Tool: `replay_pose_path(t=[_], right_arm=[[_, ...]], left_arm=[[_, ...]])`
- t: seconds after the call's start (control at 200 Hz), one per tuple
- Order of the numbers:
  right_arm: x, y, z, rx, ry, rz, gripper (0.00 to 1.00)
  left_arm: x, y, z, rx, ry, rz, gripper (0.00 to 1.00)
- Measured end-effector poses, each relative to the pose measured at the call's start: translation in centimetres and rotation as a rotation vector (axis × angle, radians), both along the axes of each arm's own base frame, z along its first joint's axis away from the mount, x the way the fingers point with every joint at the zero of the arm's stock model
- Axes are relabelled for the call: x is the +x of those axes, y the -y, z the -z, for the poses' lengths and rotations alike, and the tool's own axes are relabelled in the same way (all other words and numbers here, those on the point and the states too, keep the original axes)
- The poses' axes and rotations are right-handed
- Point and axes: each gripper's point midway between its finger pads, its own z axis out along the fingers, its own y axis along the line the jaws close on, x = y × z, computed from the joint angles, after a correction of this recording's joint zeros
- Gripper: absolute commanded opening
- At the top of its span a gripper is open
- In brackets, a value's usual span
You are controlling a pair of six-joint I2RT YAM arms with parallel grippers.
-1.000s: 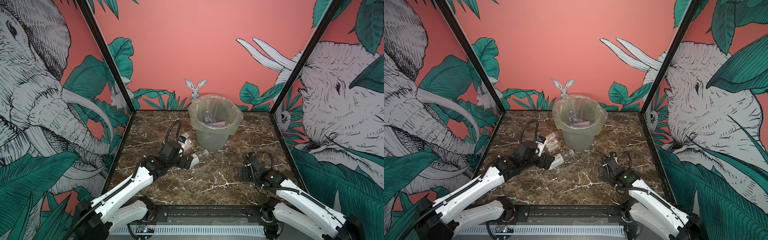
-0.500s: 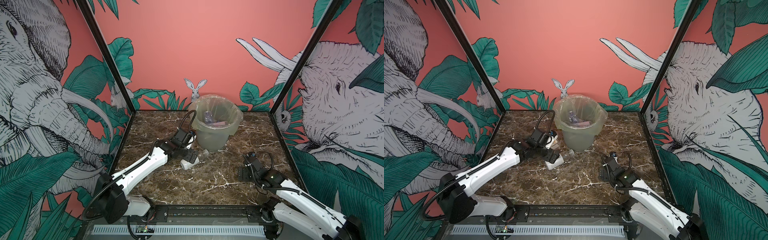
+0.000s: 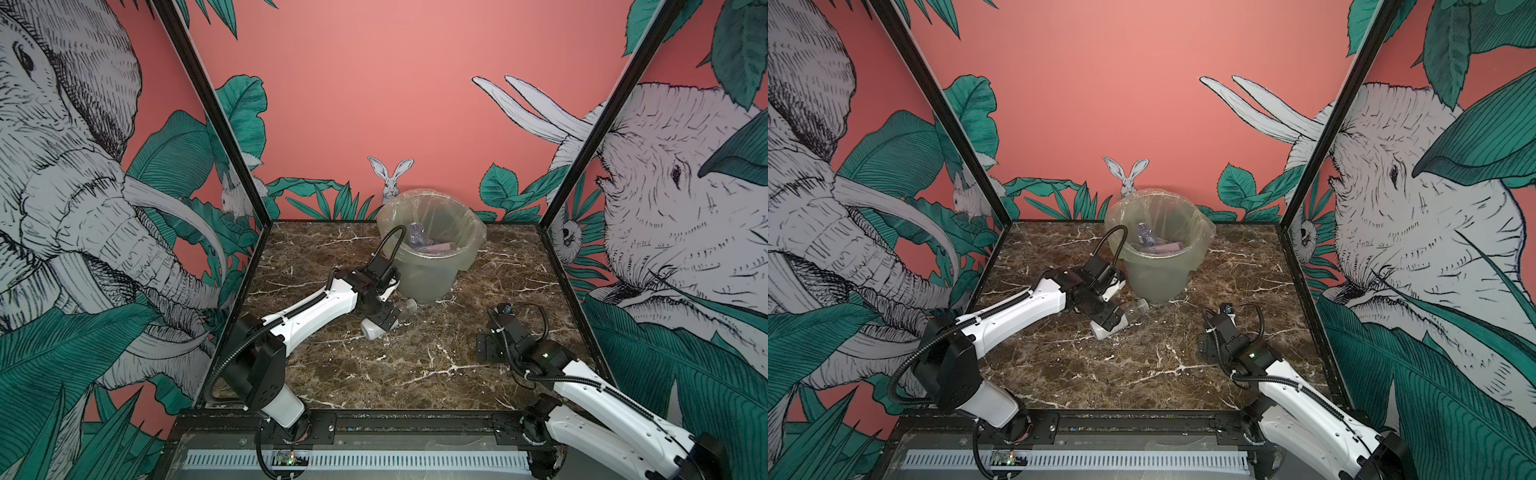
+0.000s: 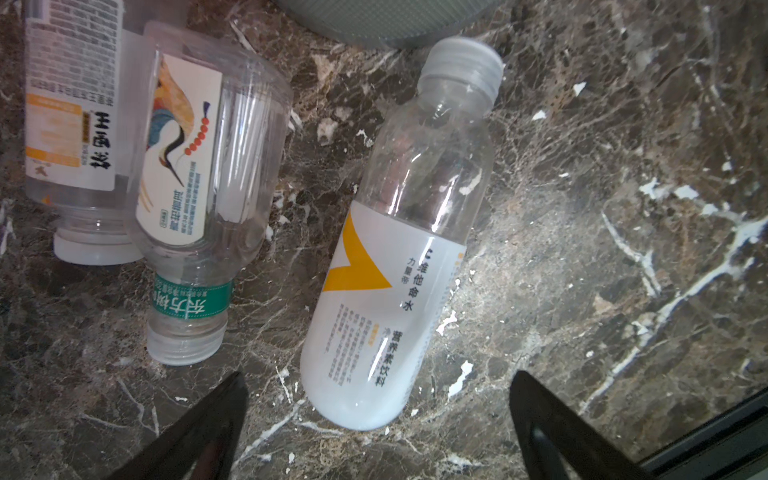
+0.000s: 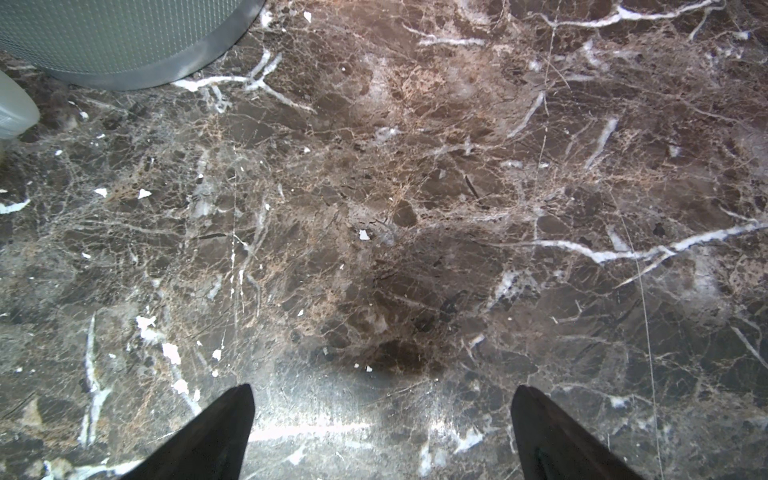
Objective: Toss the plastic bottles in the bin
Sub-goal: 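Move the left gripper over the white yellow-chevron bottle and lower, then close the left gripper around the white-labelled bottle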
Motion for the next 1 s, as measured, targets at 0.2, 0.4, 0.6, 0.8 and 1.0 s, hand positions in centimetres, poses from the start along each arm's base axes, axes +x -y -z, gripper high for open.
replay_pose_path(t=[0.2, 0.4, 0.6, 0.8, 1.0], right_arm=[[0.0, 0.1, 0.0, -0.004, 0.003, 0.003, 0.99], [0.1, 0.1, 0.0, -0.005, 0.004, 0.003, 0.99], [0.1, 0.1, 0.0, -0.005, 0.004, 0.004, 0.99], [0.1, 0.1, 0.0, -0.005, 0.004, 0.003, 0.99], [0.1, 0.1, -0.1, -0.003, 0.005, 0.003, 0.99]], left_arm=[[0.1, 0.2, 0.7, 0.012, -0.01, 0.024, 0.96], [0.3, 0.4, 1.3, 0.012, -0.011, 0.036, 0.94], [0.2, 0.4, 2.1, 0.015, -0.014, 0.034, 0.92], [0.4, 0.4, 3.0, 0.027, -0.023, 0.032, 0.92], [0.3, 0.4, 4.8, 0.054, -0.067, 0.027, 0.9]])
